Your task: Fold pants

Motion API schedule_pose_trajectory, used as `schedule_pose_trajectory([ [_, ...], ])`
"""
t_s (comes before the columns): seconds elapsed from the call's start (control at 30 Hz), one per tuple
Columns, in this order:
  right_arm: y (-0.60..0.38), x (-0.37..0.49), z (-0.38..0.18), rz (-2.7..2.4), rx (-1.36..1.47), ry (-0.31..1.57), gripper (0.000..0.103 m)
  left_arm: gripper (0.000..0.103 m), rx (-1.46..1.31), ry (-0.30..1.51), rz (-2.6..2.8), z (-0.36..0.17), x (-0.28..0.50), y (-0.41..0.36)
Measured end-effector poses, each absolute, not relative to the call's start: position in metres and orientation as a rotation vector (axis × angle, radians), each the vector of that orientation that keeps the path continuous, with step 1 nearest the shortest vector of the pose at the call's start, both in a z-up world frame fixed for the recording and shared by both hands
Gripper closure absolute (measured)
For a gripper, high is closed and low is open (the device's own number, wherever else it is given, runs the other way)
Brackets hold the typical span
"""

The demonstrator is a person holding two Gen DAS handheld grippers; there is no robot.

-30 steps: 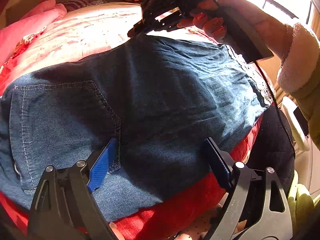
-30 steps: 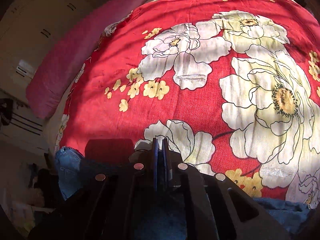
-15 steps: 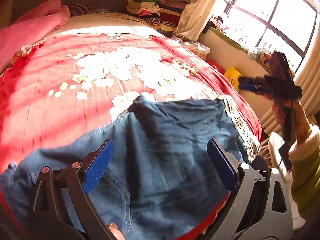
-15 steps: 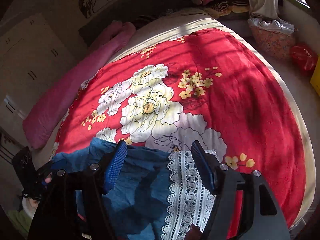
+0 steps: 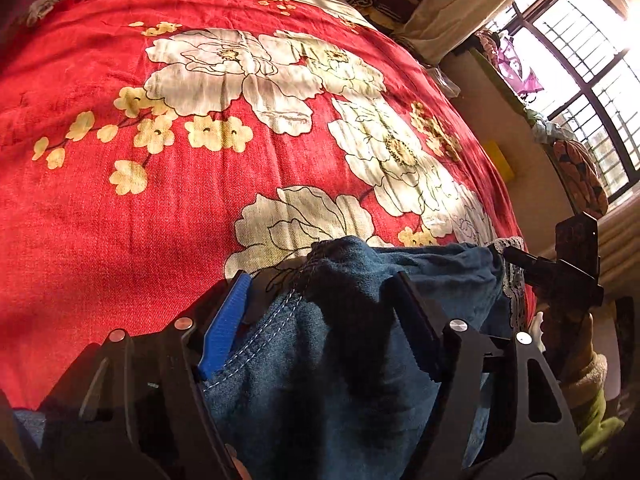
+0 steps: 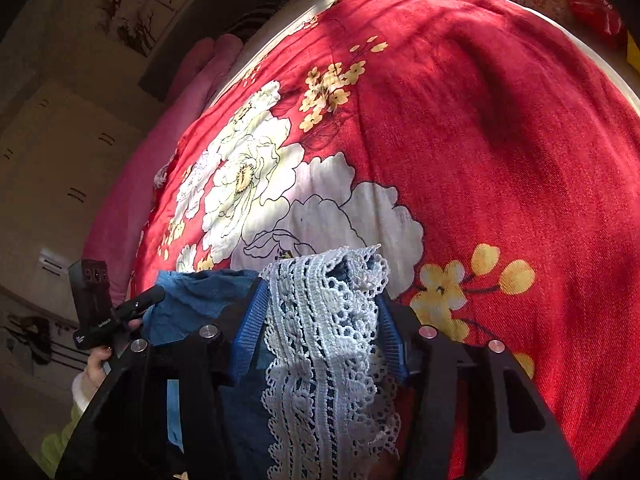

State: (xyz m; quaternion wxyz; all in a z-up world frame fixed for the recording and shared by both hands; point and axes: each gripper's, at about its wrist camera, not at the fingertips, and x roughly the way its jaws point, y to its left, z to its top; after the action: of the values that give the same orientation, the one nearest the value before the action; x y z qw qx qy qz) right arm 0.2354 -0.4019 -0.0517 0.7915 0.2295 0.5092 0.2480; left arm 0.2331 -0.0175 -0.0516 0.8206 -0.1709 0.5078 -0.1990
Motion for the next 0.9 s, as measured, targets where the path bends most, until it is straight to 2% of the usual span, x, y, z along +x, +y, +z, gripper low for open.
schedule_pose_trajectory([
  [0.03,-0.397,0.235,-0.052,0.529,0.466,1.098,0.071,0.06,-0.362,1.089,-0.429,-0.053,0.235,-0.02],
  [0.07,-0.394,0.234,-0.052,0.532,0.443,1.095,0.077,0.075,-0.352,1.092,-0.432,-0.054,0.236,-0.022],
  [0.1,-0.393,0.232,-0.05,0.538,0.437,1.085,0.084,0.081,-0.345,1.09,-0.435,-0.054,0.235,-0.024],
  [0.13,-0.395,0.231,-0.047,0.535,0.428,1.069,0.087,0.09,-0.347,1.086,-0.439,-0.053,0.236,-0.025],
  [0.17,-0.396,0.23,-0.041,0.532,0.415,1.049,0.088,0.095,-0.357,1.077,-0.445,-0.052,0.236,-0.024],
  [0.4,-0.394,0.241,0.01,0.51,0.271,0.921,0.089,0.096,-0.314,0.983,-0.422,-0.032,0.242,-0.034],
  [0.57,-0.392,0.264,-0.036,0.451,0.237,1.055,0.089,0.095,-0.243,0.988,-0.358,-0.048,0.25,-0.045],
  [0.77,-0.417,0.264,-0.059,0.48,0.415,1.042,0.083,0.093,-0.203,0.972,-0.34,-0.058,0.25,-0.047],
  [0.87,-0.43,0.252,-0.043,0.43,0.425,1.014,0.069,0.089,-0.232,0.953,-0.341,-0.051,0.247,-0.04],
  [0.9,-0.433,0.246,-0.036,0.407,0.407,0.995,0.061,0.085,-0.241,0.94,-0.339,-0.046,0.244,-0.038],
])
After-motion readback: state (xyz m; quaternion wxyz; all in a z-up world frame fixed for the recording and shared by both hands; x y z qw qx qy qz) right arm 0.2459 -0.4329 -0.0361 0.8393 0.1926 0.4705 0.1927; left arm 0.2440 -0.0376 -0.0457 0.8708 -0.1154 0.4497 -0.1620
